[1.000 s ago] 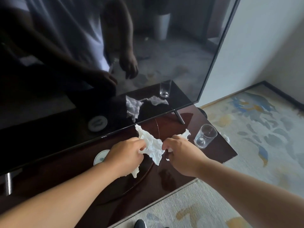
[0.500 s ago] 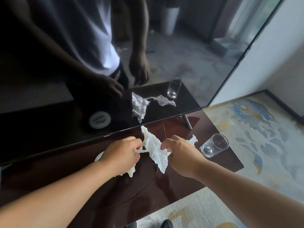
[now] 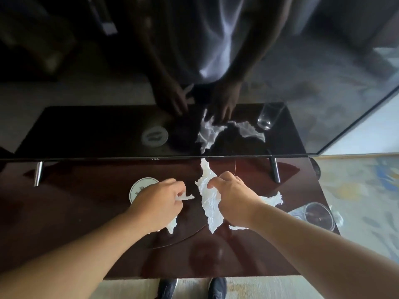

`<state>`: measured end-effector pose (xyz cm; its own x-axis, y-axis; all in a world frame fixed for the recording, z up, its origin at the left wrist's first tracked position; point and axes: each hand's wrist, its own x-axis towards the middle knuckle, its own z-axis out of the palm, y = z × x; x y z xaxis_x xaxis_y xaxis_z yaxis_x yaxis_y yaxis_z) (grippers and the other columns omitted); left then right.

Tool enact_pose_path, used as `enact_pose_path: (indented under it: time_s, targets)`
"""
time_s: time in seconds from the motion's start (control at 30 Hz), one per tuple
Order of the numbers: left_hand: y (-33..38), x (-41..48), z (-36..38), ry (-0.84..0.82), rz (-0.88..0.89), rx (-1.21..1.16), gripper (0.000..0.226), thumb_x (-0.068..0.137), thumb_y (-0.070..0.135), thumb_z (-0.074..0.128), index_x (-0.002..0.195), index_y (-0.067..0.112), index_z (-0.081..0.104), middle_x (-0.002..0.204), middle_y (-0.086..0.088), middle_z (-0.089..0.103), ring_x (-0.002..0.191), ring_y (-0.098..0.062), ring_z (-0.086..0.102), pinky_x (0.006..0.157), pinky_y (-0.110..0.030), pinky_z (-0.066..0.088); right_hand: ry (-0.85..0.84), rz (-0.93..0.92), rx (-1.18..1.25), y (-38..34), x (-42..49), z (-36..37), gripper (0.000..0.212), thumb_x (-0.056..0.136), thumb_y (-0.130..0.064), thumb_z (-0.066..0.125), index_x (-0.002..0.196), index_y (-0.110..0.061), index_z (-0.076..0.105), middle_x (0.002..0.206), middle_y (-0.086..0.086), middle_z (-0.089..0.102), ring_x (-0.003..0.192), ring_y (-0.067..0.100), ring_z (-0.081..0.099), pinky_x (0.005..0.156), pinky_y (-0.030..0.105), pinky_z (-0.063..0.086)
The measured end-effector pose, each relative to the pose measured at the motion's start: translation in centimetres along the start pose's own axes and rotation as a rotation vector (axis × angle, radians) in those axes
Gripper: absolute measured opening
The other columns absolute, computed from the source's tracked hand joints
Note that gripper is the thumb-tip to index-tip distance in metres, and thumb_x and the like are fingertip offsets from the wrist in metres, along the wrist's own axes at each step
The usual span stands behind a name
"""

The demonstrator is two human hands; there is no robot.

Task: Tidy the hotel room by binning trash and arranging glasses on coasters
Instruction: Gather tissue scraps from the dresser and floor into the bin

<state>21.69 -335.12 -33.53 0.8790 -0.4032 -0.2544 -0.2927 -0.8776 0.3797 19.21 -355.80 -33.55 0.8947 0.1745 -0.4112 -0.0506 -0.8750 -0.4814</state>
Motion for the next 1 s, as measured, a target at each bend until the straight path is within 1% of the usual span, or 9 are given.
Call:
enact_pose_path:
  time_s: [0.1, 0.2, 0.33, 0.47, 0.63, 0.77, 0.83, 0.93, 1.0]
  targets:
    - [0.3, -0.6, 0.5, 0.009, -0.031, -0.006, 0.015, 0.080, 0.015, 0.048, 0.088, 0.026, 0.052, 0.087, 0.010, 0.052, 0.071, -0.017, 0.053, 0.051, -0.030, 0.033, -0.033, -0.042, -0.080, 0.0, 0.6, 0.2, 0.070, 0.079, 0.009, 0.043, 0.137, -0.031, 0.037, 0.132, -0.003, 0.032, 0.113, 0.020, 0.036, 0.083, 0.024, 0.044]
    - [0.4, -0.8, 0.8, 0.015, -0.063, 0.007, 0.014, 0.079, 0.016, 0.047, 0.087, 0.027, 0.051, 0.084, 0.010, 0.050, 0.067, -0.015, 0.050, 0.046, -0.027, 0.025, -0.066, -0.061, -0.158, -0.1, 1.2, 0.8, 0.080, 0.076, 0.011, 0.046, 0.141, -0.033, 0.030, 0.141, -0.003, 0.021, 0.121, 0.021, 0.030, 0.086, 0.031, 0.051]
    - [0.1, -0.9, 1.1, 0.014, -0.096, 0.005, 0.013, 0.080, 0.017, 0.047, 0.087, 0.028, 0.050, 0.085, 0.011, 0.049, 0.066, -0.013, 0.049, 0.046, -0.025, 0.024, -0.092, -0.083, -0.231, -0.2, 2.2, 1.6, 0.090, 0.073, 0.011, 0.049, 0.147, -0.033, 0.022, 0.151, -0.004, 0.002, 0.138, 0.023, 0.010, 0.092, 0.036, 0.051]
    - [-0.4, -1.0, 1.4, 0.003, -0.113, 0.010, 0.013, 0.081, 0.018, 0.047, 0.088, 0.028, 0.049, 0.089, 0.010, 0.051, 0.069, -0.014, 0.052, 0.046, -0.024, 0.024, -0.134, -0.052, -0.290, 0.1, 3.2, 2.7, 0.098, 0.072, 0.012, 0.052, 0.149, -0.033, 0.012, 0.153, -0.004, -0.009, 0.144, 0.027, -0.003, 0.096, 0.037, 0.049]
    - [-1.3, -1.3, 2.1, -0.015, -0.127, 0.023, 0.013, 0.081, 0.019, 0.047, 0.089, 0.028, 0.050, 0.093, 0.010, 0.051, 0.067, -0.013, 0.050, 0.045, -0.023, 0.024, -0.068, -0.076, -0.347, 0.3, 4.0, 4.1, 0.088, 0.074, 0.004, 0.056, 0.145, -0.030, 0.017, 0.140, 0.004, 0.016, 0.125, 0.026, 0.023, 0.083, 0.033, 0.053]
    - [-1.9, -1.2, 2.7, -0.029, -0.132, 0.003, 0.012, 0.081, 0.018, 0.047, 0.088, 0.028, 0.050, 0.092, 0.011, 0.050, 0.069, -0.015, 0.050, 0.046, -0.024, 0.025, -0.010, -0.052, -0.374, 0.0, 4.2, 4.6, 0.058, 0.073, 0.005, 0.053, 0.124, -0.019, 0.037, 0.121, 0.004, 0.030, 0.104, 0.023, 0.030, 0.068, 0.026, 0.041]
    - [-2.1, -1.1, 2.9, -0.026, -0.127, -0.004, 0.012, 0.080, 0.018, 0.048, 0.087, 0.028, 0.050, 0.092, 0.010, 0.050, 0.068, -0.014, 0.050, 0.047, -0.024, 0.025, -0.021, -0.050, -0.405, 0.0, 4.4, 4.6, 0.052, 0.075, 0.004, 0.051, 0.121, -0.016, 0.039, 0.116, 0.005, 0.032, 0.098, 0.022, 0.029, 0.066, 0.027, 0.039]
    - [-2.1, -0.9, 2.8, -0.016, -0.104, -0.006, 0.012, 0.080, 0.018, 0.048, 0.087, 0.027, 0.050, 0.091, 0.009, 0.051, 0.070, -0.016, 0.051, 0.048, -0.025, 0.029, -0.046, -0.068, -0.381, 0.2, 4.5, 4.2, 0.055, 0.079, 0.003, 0.049, 0.129, -0.016, 0.037, 0.115, 0.005, 0.037, 0.090, 0.019, 0.027, 0.070, 0.028, 0.038]
    - [-2.0, -0.7, 2.5, -0.012, -0.088, -0.009, 0.012, 0.080, 0.017, 0.047, 0.087, 0.027, 0.051, 0.091, 0.009, 0.051, 0.071, -0.018, 0.052, 0.052, -0.027, 0.033, -0.046, -0.064, -0.303, 0.2, 4.3, 3.8, 0.047, 0.088, -0.009, 0.050, 0.132, -0.020, 0.038, 0.113, 0.004, 0.042, 0.092, 0.020, 0.034, 0.077, 0.029, 0.039]
